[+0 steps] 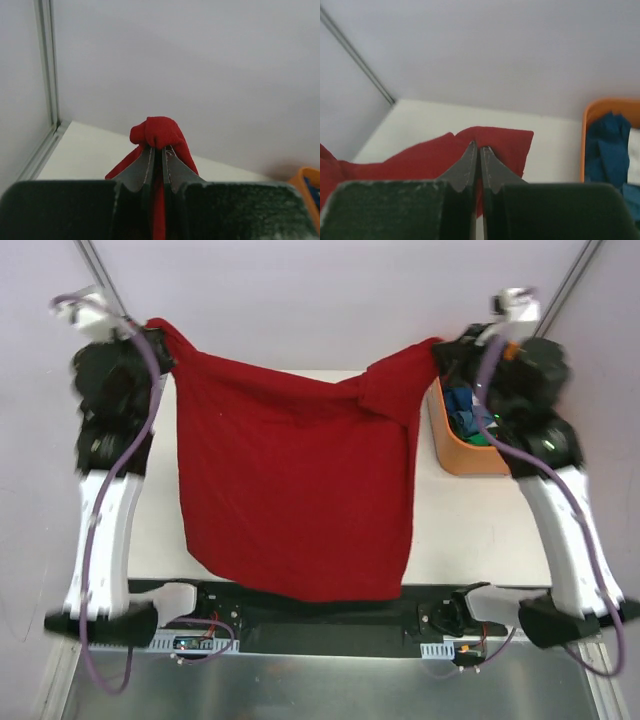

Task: Fold and stack the t-shirts
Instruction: Flatten the tshirt out

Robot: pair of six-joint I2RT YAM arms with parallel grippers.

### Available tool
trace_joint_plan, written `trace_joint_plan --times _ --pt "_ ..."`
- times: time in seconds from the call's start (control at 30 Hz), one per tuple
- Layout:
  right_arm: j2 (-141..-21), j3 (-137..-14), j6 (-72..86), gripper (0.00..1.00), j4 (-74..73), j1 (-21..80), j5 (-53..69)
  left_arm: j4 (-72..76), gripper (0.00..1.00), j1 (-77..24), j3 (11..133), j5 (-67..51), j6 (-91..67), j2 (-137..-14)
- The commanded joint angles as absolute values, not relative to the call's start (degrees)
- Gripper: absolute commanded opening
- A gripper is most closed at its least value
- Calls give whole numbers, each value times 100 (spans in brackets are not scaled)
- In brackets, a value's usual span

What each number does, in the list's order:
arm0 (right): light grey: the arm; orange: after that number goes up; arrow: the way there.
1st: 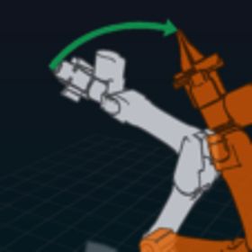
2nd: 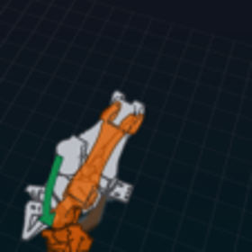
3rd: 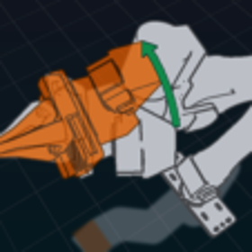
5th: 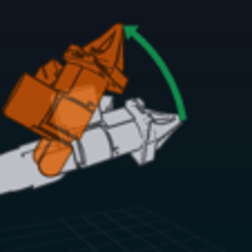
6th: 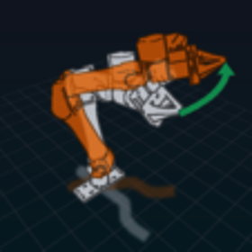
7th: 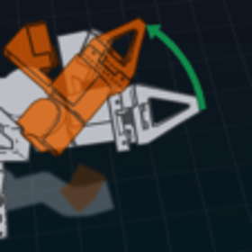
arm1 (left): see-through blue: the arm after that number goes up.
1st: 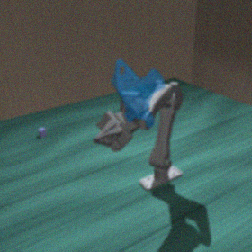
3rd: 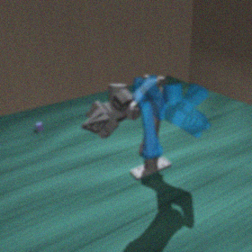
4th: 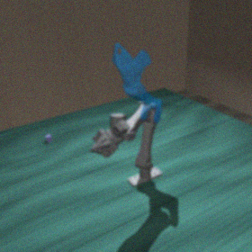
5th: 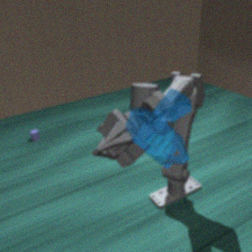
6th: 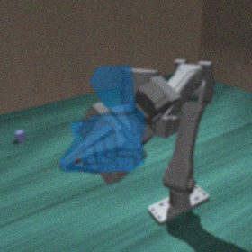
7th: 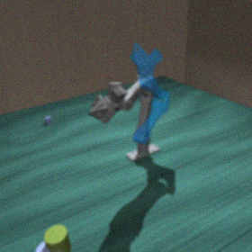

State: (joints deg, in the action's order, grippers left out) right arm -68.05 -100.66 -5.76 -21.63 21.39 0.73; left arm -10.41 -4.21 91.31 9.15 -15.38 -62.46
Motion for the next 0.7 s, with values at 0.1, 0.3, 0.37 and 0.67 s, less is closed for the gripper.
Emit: trace_joint_plan --times 0.1,0.3,0.37,0.67 --pt "-8700 -8423 -45 15 -1461 1793 -53 -1344 21 95 9131 1020 -1846 -9451" --pt "-9799 -8481 -52 100 -1924 1828 369 -2039 99 123 9291 738 -2231 -10301" --pt "-9966 -8552 -166 97 -2012 1924 404 -2039 99 123 8983 485 -2355 -10231" --pt "-10932 -9447 -861 97 -2267 2636 493 -2039 99 -237 6919 -623 -3014 -9212"
